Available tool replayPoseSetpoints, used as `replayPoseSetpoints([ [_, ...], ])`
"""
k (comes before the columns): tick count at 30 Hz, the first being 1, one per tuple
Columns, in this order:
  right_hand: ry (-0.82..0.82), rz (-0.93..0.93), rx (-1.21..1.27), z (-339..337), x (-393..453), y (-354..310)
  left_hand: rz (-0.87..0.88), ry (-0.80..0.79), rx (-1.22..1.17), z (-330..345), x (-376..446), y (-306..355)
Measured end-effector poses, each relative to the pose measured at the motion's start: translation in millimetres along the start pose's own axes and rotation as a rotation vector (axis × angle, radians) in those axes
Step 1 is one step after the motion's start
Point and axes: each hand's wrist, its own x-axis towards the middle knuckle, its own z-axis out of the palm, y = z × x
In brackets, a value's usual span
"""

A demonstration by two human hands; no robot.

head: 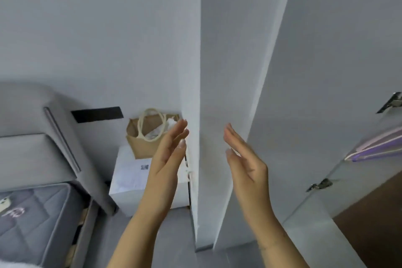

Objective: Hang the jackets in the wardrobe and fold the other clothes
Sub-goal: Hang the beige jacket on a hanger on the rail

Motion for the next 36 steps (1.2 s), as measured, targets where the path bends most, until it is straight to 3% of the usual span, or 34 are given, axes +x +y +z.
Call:
replayPoseSetpoints([
  [6,-0.424,0.289,0.058,78,-11,7,-0.031,0.329,0.035,-97,-52,1],
  [10,-0.62,0.364,0.018,146,-31,5,-0.043,0.504,0.071,-172,-97,6],
  [23,-1.163,0.327,0.128,455,-172,-8,-0.11,0.987,0.137,-425,-275,48],
  [32,-1.674,0.304,0.06,631,-287,6,-0.159,1.558,0.019,-536,-393,25],
  [36,-1.829,0.31,0.048,709,-332,26,-0.247,1.725,0.007,-593,-426,5],
])
